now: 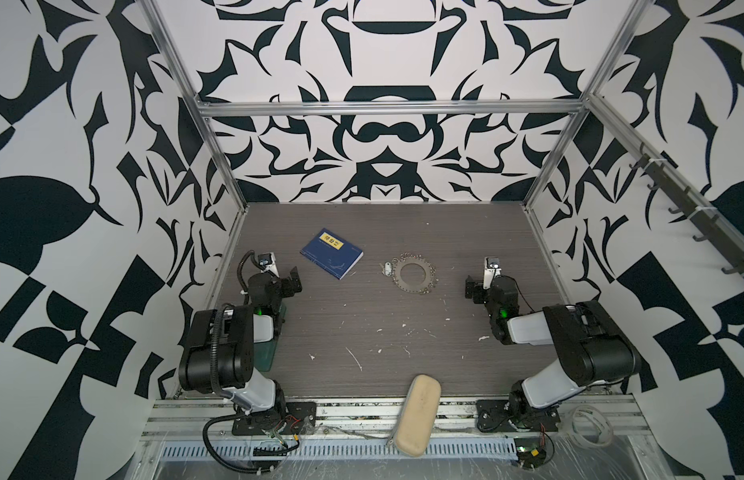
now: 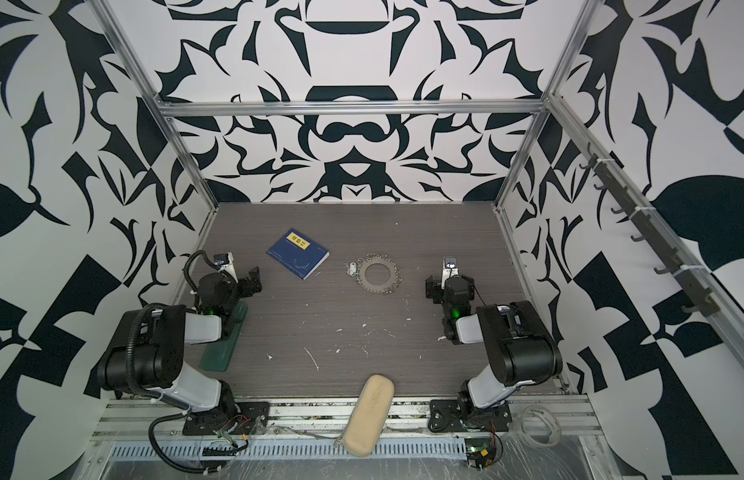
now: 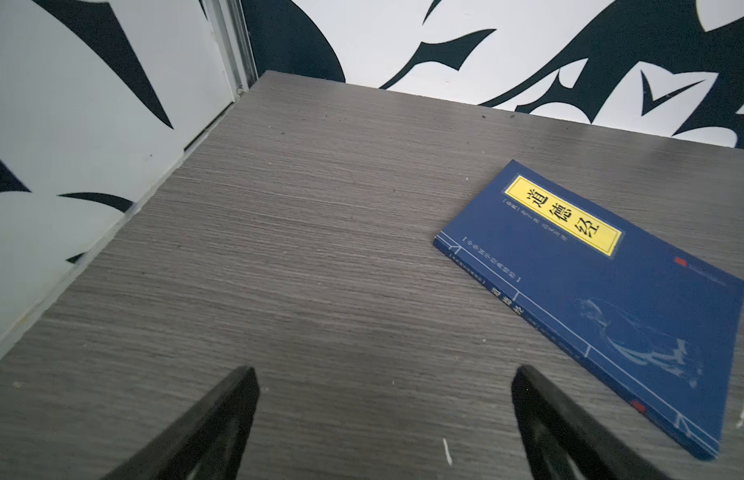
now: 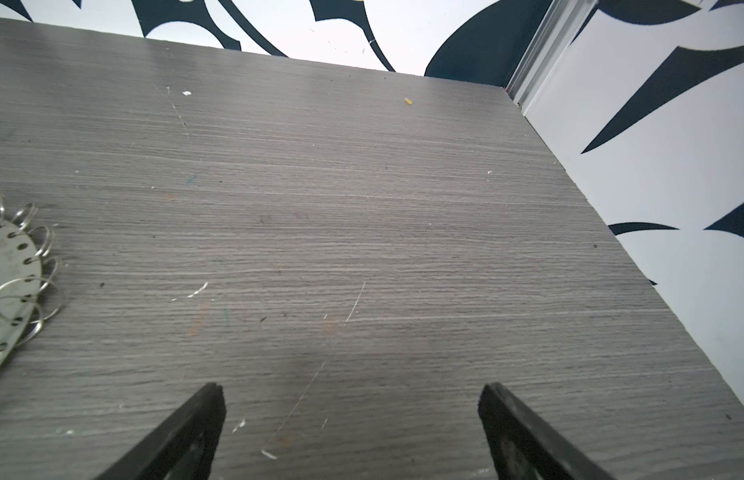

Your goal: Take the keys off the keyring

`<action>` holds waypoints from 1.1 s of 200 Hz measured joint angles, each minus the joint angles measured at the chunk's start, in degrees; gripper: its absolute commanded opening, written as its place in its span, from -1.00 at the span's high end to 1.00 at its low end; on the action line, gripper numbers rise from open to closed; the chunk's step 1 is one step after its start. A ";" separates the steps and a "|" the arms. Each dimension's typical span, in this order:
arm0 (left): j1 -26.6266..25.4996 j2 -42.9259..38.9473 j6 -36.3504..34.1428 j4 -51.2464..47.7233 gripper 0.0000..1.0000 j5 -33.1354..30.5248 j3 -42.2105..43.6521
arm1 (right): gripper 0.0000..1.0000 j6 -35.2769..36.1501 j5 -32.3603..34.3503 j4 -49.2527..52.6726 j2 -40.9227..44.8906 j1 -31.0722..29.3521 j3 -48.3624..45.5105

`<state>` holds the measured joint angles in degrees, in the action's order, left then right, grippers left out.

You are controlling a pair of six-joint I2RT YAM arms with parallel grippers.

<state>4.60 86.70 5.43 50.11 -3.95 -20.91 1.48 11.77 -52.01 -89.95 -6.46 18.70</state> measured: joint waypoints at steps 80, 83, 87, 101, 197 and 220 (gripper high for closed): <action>-6.38 -22.64 12.46 -35.15 -0.99 -3.13 -18.53 | -1.00 -11.30 0.83 43.12 22.47 0.00 21.29; -7.37 -22.23 13.05 -36.48 -0.98 -3.04 -19.28 | -1.00 -12.09 0.39 44.74 22.53 0.00 22.27; -8.87 -21.40 13.84 -37.94 -0.98 -2.75 -20.09 | -1.00 -12.98 -0.39 46.62 22.53 0.00 23.32; -14.71 -17.84 16.06 -42.82 -0.97 -2.16 -23.30 | -0.99 -16.46 -3.72 53.02 22.23 -0.02 26.08; -29.66 15.17 26.84 -49.27 -0.40 12.31 -42.80 | -1.00 -28.94 -23.71 66.23 20.92 -1.18 24.52; -29.94 20.92 28.06 -49.33 -0.22 15.87 -47.23 | -1.00 -29.64 -25.24 66.82 20.94 -1.18 23.85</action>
<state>-25.34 107.61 33.50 0.78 11.92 -68.14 -28.16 -13.47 14.81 -69.01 -7.64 42.54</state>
